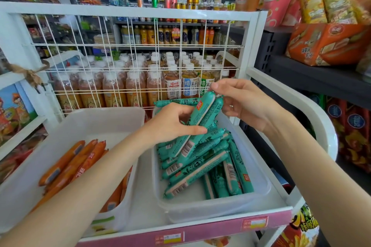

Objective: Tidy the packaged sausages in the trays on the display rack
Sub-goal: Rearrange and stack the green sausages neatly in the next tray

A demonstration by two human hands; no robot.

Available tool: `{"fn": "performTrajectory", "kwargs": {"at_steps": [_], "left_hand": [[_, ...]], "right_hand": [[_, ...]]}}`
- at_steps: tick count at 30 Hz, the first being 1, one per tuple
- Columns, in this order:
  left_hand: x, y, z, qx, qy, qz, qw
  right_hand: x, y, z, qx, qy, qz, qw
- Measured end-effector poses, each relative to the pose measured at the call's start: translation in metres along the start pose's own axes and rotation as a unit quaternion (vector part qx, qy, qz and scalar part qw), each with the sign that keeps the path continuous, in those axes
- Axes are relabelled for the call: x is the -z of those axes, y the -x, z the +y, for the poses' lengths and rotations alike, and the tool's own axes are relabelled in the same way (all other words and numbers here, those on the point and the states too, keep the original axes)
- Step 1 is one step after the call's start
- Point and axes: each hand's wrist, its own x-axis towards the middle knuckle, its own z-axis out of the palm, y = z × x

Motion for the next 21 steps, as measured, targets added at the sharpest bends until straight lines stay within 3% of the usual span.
{"fn": "performTrajectory", "kwargs": {"at_steps": [12, 21], "left_hand": [[0.0065, -0.0018, 0.0039, -0.006, 0.004, 0.035, 0.999], [0.0074, -0.0012, 0.0062, 0.0, -0.002, 0.04, 0.999]], "right_hand": [[0.0052, -0.0005, 0.0014, -0.002, -0.168, 0.023, 0.985], [0.0066, -0.0021, -0.0008, -0.004, -0.183, 0.007, 0.983]]}}
